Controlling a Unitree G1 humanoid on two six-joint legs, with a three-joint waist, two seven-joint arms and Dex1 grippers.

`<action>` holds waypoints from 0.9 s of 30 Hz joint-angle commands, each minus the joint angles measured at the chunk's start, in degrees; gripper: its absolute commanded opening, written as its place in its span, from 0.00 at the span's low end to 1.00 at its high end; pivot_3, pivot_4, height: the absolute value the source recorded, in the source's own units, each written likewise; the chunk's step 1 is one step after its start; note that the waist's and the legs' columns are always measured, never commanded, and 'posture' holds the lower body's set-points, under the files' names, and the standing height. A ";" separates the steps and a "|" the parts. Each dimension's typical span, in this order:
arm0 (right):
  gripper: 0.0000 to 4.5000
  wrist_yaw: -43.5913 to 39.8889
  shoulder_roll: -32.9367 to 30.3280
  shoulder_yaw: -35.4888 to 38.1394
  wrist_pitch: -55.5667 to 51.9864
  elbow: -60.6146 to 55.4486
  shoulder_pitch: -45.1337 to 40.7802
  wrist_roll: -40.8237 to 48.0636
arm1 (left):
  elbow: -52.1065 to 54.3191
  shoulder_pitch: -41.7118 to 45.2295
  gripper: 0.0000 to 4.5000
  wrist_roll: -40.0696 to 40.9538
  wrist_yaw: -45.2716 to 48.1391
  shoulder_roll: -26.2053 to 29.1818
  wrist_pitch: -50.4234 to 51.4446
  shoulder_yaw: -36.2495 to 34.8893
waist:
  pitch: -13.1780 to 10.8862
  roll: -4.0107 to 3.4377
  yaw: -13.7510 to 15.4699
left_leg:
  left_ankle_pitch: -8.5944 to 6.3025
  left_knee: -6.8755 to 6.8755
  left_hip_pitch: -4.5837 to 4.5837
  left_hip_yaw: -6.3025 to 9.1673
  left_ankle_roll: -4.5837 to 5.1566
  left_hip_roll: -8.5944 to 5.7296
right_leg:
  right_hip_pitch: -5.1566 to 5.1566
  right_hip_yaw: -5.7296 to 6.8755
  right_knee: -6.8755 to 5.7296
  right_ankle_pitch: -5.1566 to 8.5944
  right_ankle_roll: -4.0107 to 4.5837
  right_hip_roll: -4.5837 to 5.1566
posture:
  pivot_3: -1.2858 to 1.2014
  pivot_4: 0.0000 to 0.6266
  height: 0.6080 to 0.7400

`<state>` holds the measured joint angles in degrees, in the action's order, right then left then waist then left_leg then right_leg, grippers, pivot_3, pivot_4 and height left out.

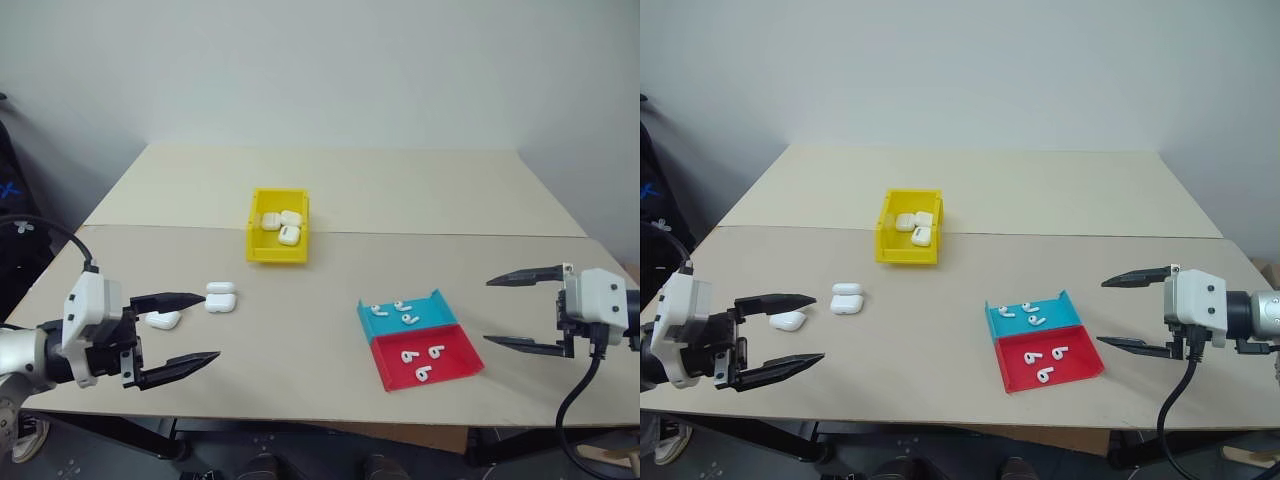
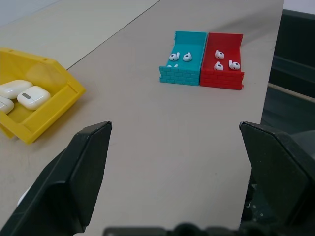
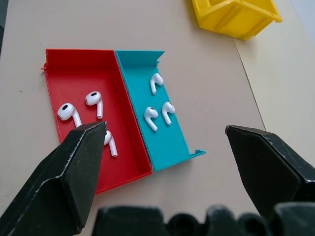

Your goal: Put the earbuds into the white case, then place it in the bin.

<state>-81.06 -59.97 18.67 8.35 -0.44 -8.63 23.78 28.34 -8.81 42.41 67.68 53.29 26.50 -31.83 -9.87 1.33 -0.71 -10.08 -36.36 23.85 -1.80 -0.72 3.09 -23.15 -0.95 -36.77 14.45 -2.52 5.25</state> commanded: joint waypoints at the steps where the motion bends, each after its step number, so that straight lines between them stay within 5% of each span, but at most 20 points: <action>1: 0.99 -0.17 -0.71 1.75 1.44 -0.36 -0.76 1.07 | 0.95 0.84 1.00 2.01 -2.09 1.11 2.62 -1.16 | 0.00 0.00 0.01 | 0.00 0.00 0.00 0.00 0.00 0.00 | 0.00 0.00 0.00 0.00 0.00 0.00 | 0.52 0.24 1.00; 19: 0.99 0.31 -0.27 -0.93 2.89 1.75 -3.53 -0.29 | 8.55 -2.25 1.00 -9.99 -16.75 0.58 5.02 -1.41 | 0.00 0.00 0.00 | 0.00 0.00 -0.01 0.00 0.00 0.00 | 0.01 -0.01 -0.01 -0.02 -0.01 0.00 | 0.52 0.24 1.00; 23: 0.99 0.28 -0.46 -1.58 2.99 2.17 -4.13 -0.33 | 10.99 -1.08 1.00 -11.87 -22.40 3.84 13.19 -1.07 | -0.01 0.02 0.00 | 0.00 0.00 -0.01 0.00 0.00 -0.01 | 0.01 -0.01 -0.01 -0.02 -0.03 0.00 | 0.52 0.24 1.00; 27: 0.99 0.52 -0.61 -1.80 2.42 2.00 -3.96 -0.63 | 8.82 6.26 1.00 -9.88 -29.01 12.73 35.88 4.55 | -0.01 0.01 0.11 | 0.00 0.00 -0.03 0.01 0.00 -0.01 | 0.00 -0.02 -0.03 -0.06 -0.11 -0.02 | 0.52 0.24 1.00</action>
<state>-80.97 -59.93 16.15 10.03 2.22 -12.02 23.14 37.64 -5.58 31.53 41.90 63.78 52.98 -29.00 -9.88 1.35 -0.59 -10.08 -36.36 23.78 -1.78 -0.72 3.07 -23.11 -0.96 -36.83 14.40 -2.64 5.24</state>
